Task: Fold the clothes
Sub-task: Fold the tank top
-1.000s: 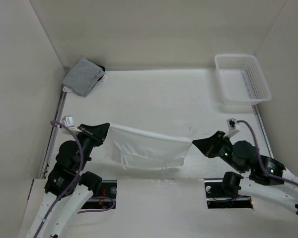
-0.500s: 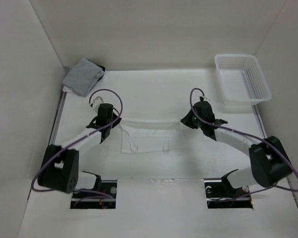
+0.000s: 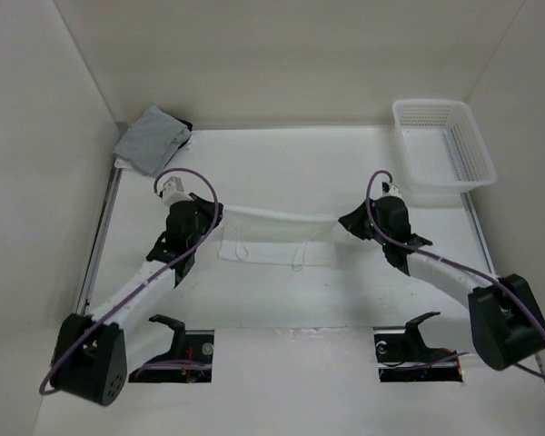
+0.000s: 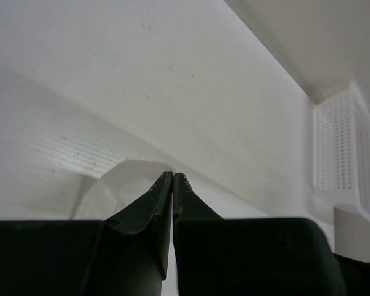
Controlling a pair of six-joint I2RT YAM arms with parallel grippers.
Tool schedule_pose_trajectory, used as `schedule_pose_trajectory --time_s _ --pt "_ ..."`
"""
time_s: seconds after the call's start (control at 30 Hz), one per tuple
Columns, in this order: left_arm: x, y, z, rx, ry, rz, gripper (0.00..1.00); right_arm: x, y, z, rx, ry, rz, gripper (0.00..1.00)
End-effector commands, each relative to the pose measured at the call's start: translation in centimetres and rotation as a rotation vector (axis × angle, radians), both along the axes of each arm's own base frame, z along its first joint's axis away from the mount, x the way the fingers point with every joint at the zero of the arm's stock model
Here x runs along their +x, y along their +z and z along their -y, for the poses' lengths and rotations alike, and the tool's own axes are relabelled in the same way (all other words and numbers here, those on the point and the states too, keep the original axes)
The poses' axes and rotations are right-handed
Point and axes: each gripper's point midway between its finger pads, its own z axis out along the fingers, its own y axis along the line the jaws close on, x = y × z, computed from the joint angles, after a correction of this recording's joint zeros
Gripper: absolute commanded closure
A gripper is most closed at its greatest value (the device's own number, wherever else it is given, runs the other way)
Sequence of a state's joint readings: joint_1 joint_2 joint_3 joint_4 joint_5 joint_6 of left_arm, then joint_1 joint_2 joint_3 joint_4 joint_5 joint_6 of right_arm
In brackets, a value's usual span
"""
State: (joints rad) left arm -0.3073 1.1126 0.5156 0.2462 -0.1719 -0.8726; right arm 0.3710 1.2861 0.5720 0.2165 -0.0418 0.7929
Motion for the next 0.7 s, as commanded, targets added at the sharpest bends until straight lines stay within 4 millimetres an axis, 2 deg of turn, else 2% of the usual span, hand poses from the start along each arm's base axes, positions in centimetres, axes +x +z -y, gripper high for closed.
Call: schedule_pose_trajectory --time_s 0.0,0.1,0.3,0.43,0.67 --pt "-3.2 0.3 0.4 -0.033 -0.03 0.02 0.99 -1.8 1.3 0.1 0.037 0.008 0.066 0.97" --pt "-6.0 -1.3 0.3 -0.051 -0.042 -0.011 0.99 -4.4 0.6 0.4 0.035 0.019 0.057 0.97" --pt "-9.5 -6.0 -0.6 -0.076 -0.02 -0.11 0.98 -8.2 -1.6 0.9 0.001 0.039 0.001 0.96" --pt "-10.1 -7.7 -1.5 -0.085 0.01 -0.138 0.98 -10.0 -2.1 0.0 0.018 0.061 -0.032 0.96" --pt "-9.4 -7.7 -2.4 -0.092 0.047 -0.131 0.98 -14.0 -4.2 -1.3 0.015 0.067 -0.129 0.96"
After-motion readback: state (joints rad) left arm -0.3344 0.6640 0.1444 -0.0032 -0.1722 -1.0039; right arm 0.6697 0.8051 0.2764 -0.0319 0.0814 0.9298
